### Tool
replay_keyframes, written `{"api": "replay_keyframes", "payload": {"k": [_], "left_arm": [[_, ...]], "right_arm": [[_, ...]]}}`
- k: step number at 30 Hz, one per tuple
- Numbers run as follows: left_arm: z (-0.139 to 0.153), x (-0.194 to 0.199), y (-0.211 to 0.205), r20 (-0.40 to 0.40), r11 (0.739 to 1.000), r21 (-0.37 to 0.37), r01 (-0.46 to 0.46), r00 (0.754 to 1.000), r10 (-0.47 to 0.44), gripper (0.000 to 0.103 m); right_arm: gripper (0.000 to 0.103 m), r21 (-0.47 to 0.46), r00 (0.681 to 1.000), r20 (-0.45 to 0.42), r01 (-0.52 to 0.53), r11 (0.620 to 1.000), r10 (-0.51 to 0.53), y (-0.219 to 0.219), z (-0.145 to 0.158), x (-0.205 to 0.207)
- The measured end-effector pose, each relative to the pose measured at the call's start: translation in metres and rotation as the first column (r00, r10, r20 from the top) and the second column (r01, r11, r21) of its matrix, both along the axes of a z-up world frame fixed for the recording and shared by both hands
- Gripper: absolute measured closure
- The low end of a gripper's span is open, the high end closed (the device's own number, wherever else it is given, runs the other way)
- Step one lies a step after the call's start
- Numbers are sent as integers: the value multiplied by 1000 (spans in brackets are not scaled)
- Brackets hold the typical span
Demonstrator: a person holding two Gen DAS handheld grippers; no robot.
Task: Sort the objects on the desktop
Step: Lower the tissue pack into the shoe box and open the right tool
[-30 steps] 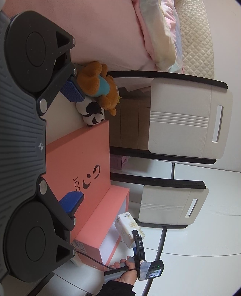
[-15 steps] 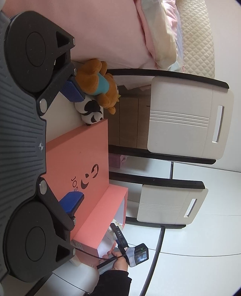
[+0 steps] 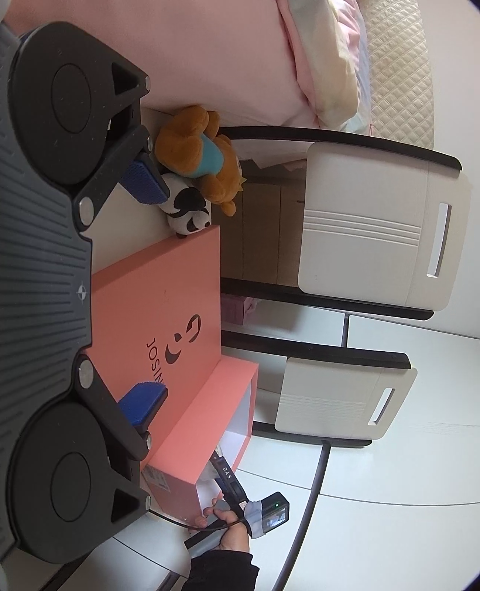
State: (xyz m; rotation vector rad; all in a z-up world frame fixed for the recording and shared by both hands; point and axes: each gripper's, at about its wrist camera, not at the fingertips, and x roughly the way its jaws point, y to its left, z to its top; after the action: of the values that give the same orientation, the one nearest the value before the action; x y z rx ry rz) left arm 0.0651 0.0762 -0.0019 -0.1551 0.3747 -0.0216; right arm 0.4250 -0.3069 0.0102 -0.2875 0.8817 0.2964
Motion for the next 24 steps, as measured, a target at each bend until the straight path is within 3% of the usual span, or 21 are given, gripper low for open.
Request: {"api": "replay_keyframes", "payload": {"k": [15,21,24], "left_arm": [[6,-8,-5,53,1000,22,-3,999,2,0],[6,-10,-8,64,999,37,-5,998,3,0],[6,-10,-8,62,999,39,-7,998,5,0]], "right_arm": [[9,194,979,189,34,980,-72,-18,35,-90],[8,221,946,310,29,975,-98,-7,42,-141],[3,256,920,373,25,966,-122,1,45,-168]]}}
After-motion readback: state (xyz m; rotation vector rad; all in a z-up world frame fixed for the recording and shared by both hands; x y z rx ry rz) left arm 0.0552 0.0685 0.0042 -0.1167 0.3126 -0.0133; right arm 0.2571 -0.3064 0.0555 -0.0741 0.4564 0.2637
